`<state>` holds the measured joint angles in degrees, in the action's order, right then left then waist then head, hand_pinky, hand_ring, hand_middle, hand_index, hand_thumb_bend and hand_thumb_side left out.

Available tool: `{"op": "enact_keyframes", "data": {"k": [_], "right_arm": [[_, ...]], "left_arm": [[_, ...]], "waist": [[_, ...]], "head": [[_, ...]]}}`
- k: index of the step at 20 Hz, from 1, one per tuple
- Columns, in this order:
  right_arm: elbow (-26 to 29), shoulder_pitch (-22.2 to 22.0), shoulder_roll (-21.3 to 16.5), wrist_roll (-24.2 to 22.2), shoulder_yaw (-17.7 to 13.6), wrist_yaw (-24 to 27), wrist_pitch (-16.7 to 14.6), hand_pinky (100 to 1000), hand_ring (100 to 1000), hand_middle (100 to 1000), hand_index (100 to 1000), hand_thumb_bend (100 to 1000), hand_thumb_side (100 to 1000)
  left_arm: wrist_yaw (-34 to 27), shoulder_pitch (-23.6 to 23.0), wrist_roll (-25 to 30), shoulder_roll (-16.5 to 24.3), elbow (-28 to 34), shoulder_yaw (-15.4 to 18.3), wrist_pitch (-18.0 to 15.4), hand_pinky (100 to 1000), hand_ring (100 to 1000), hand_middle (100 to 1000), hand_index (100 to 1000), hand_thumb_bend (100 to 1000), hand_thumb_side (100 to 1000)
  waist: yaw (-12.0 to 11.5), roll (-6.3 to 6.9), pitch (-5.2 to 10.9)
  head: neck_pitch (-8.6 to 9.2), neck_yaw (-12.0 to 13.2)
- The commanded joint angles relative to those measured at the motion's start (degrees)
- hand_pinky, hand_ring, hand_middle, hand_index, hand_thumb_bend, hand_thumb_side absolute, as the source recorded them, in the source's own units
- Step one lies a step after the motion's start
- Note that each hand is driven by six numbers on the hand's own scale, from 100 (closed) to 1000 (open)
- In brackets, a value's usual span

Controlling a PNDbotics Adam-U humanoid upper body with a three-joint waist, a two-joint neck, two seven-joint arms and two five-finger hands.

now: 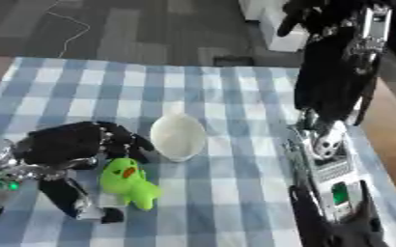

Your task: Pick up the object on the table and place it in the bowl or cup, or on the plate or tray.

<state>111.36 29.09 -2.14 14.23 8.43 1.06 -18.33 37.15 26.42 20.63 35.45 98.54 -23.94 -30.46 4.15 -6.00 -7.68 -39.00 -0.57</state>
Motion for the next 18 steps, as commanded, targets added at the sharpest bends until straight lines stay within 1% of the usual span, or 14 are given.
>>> {"op": "enact_keyframes", "data": {"k": [1,2,7,11,13,16,18], "right_arm": [[0.89,0.80,0.07,-0.23,0.02,0.20,-0.11,298,450,632,797,100,852],[0.90,0.80,0.09,-0.22,0.01,0.20,-0.11,298,450,632,797,100,852],[0.88,0.79,0.11,-0.18,-0.03,0.15,-0.11,298,450,631,796,100,852],[0.84,0.77,0.04,-0.18,-0.03,0.11,-0.11,298,450,631,796,100,853],[0.83,0.76,0.03,-0.17,-0.04,0.08,-0.11,298,450,631,797,100,853],[0.83,0.77,0.05,-0.17,-0.02,0.05,-0.11,298,450,631,796,100,853],[0.85,0.77,0.06,-0.17,-0.03,0.01,-0.11,299,450,631,796,100,853]], "left_arm": [[-2.50,1.62,1.27,1.46,-1.06,-0.32,0.09,711,717,825,838,454,879],[-3.24,1.86,1.76,1.50,-1.45,-0.40,0.21,699,713,824,838,466,872],[-5.14,2.52,3.36,1.56,-2.33,-0.38,0.64,681,696,817,827,464,867],[-5.15,2.82,3.64,1.59,-2.91,-0.32,0.64,680,664,768,830,463,864],[-4.93,2.97,3.48,1.61,-3.03,-0.35,0.52,669,618,765,830,463,864],[-4.62,3.23,3.40,1.55,-3.28,-0.46,0.37,655,610,763,828,463,862],[-4.45,3.46,3.56,1.45,-3.76,-0.59,0.28,661,610,737,825,465,859]], "waist": [[0.20,0.22,0.50],[0.22,0.20,0.50],[0.20,0.16,0.50],[0.12,0.22,0.56],[0.08,0.25,0.59],[0.11,0.27,0.62],[0.11,0.29,0.63]], "head": [[0.85,0.54],[0.83,0.63],[0.73,0.89],[0.70,0.96],[0.71,1.00],[0.71,1.07],[0.72,1.06]]}}
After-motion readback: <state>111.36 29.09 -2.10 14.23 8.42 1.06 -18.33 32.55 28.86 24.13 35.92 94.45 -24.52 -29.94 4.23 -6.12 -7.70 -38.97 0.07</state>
